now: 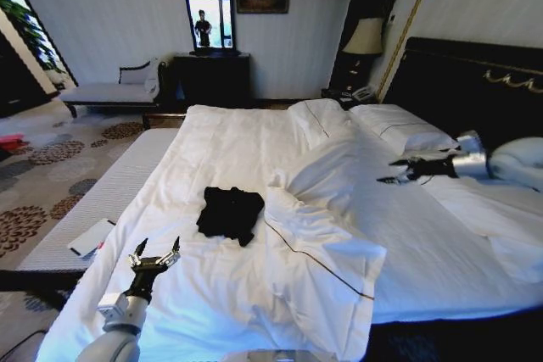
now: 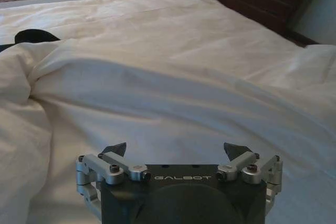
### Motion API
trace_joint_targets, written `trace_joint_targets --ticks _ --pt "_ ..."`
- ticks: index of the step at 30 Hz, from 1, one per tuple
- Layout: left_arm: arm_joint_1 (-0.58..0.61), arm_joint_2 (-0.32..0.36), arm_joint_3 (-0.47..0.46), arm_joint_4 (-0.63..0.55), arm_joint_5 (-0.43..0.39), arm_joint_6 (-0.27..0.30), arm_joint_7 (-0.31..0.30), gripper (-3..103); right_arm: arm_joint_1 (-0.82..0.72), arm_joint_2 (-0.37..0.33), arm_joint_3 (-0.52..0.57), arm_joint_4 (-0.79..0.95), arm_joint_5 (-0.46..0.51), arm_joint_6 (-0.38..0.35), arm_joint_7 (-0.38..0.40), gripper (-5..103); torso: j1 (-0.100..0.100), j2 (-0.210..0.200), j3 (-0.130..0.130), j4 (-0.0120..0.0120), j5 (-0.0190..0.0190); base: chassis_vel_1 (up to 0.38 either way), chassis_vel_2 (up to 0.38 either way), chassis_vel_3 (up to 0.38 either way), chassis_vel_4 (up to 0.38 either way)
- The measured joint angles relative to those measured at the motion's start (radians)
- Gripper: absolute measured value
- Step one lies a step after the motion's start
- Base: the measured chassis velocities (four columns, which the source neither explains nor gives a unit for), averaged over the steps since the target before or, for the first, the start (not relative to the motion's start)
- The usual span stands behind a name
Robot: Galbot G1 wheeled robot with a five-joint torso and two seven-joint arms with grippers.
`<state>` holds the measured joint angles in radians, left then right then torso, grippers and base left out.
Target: Fold the clothes on the bed.
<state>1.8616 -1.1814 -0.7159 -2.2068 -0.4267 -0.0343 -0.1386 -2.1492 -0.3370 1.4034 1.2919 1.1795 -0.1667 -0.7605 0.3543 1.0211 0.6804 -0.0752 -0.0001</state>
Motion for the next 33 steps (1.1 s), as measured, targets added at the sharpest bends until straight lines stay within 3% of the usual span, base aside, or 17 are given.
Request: trace_joint_targets --ticks 2,6,9,17,21,25,33 --pt "0.002 -0.002 0.000 -0.010 0.003 0.005 -0.004 100 -0.102 -0.044 0.107 -0.032 0.007 -0.002 0.001 100 0.000 0.000 0.000 0.0007 -0.0002 0.000 0.000 0.000 0.000" --pt "0.011 -0.001 -0.014 -0.015 -0.001 0.007 -0.005 100 -0.154 -0.073 0.151 -0.004 0.022 -0.012 0.019 100 0.000 0.000 0.000 0.0002 0.0001 0.000 0.000 0.000 0.000" --pt "0.012 0.002 -0.017 -0.004 -0.003 0.003 -0.003 100 -0.166 -0.077 0.158 0.062 0.042 -0.028 0.043 100 0.000 0.000 0.000 -0.0009 0.0000 0.000 0.000 0.000 0.000" --pt "-0.004 -0.001 0.002 0.016 -0.002 0.002 -0.002 100 -0.175 -0.068 0.135 0.219 0.086 -0.073 0.085 100 0.000 0.000 0.000 -0.0001 -0.0002 0.000 0.000 0.000 0.000" --pt "-0.001 -0.001 -0.003 0.024 -0.006 -0.003 0.002 100 -0.135 -0.042 0.077 0.286 0.121 -0.100 0.094 100 0.000 0.000 0.000 0.0000 0.0002 0.000 0.000 0.000 0.000" --pt "0.002 0.000 -0.006 0.037 -0.011 -0.012 0.008 100 -0.039 0.029 -0.045 0.391 0.131 -0.123 0.097 100 0.000 0.000 0.000 -0.0011 -0.0001 0.000 0.000 0.000 0.000" --pt "-0.004 -0.011 0.009 0.042 -0.007 -0.013 0.007 100 -0.019 0.128 -0.091 0.520 0.224 -0.192 0.164 100 0.000 0.000 0.000 -0.0006 0.0003 0.000 0.000 0.000 0.000"
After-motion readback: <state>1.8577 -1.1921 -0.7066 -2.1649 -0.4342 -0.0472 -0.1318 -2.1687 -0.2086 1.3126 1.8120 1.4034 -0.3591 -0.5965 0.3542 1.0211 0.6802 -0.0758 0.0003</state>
